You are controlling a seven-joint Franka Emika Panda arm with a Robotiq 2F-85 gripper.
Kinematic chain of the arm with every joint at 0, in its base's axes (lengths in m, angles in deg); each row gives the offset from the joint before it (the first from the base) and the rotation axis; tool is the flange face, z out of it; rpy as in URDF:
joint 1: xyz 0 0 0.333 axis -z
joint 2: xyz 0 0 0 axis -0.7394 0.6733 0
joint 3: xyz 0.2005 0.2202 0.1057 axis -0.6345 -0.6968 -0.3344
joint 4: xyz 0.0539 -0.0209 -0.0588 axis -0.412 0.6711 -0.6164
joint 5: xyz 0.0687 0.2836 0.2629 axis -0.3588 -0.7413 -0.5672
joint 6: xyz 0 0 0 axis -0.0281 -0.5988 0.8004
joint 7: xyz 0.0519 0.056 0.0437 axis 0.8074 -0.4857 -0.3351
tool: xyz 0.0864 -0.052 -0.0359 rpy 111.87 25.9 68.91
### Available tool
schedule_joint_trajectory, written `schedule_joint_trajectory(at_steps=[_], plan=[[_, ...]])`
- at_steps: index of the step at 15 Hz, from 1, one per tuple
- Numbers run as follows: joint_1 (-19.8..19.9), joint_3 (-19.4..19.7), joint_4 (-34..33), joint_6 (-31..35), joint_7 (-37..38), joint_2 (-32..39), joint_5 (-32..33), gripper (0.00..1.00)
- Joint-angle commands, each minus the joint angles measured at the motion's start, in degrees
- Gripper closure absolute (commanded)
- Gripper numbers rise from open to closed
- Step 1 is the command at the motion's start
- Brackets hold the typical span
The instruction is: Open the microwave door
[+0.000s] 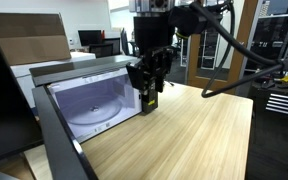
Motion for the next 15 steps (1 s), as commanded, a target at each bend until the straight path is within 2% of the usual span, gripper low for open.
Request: schedule_joint_trajectory(at_steps=[1, 3, 5, 6, 7, 15], plan=[[0.11, 0.06, -0.81, -1.71, 1.38, -0.37, -0.54, 0.12], [0.13, 0.12, -1.32, -1.91, 1.88, -0.77, -1.01, 0.0], [0.1, 0.16, -2.02, -1.67, 1.56, -1.06, -2.09, 0.0], [0.09, 0.08, -1.54, -0.11, 1.31, -0.12, -0.56, 0.03], [0.09, 0.08, -1.89, -0.11, 1.31, -0.17, -0.78, 0.0], [0.09, 0.17, -2.99, -1.2, 0.57, -1.14, -2.59, 0.0]])
